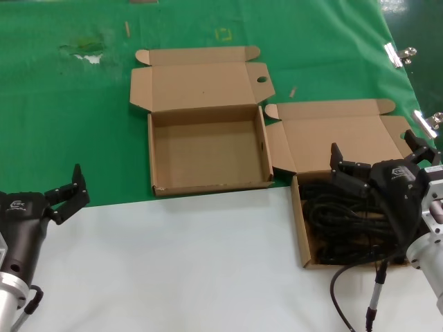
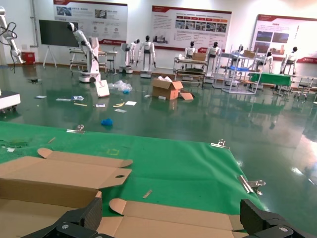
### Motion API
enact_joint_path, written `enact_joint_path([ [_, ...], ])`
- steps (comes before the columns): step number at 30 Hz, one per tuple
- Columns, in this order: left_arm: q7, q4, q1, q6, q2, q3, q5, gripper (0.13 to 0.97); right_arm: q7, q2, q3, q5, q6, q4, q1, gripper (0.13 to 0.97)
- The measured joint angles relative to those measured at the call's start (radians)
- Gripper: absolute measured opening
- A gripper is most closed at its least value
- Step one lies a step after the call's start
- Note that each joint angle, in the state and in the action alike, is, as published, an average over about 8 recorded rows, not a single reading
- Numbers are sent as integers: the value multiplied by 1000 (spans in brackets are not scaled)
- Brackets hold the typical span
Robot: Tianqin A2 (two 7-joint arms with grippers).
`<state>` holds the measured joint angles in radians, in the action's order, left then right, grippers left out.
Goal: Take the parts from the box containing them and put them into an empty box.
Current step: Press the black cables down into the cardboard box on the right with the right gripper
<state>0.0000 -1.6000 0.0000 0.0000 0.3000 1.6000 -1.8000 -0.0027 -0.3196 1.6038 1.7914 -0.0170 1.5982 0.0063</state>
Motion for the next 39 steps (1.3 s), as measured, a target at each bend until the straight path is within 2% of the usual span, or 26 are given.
enact_joint_path([
  [32,0,0,0,0,0,0,0,943,0,0,0,0,0,0,0,966],
  [39,0,0,0,0,0,0,0,866,0,0,0,0,0,0,0,966],
])
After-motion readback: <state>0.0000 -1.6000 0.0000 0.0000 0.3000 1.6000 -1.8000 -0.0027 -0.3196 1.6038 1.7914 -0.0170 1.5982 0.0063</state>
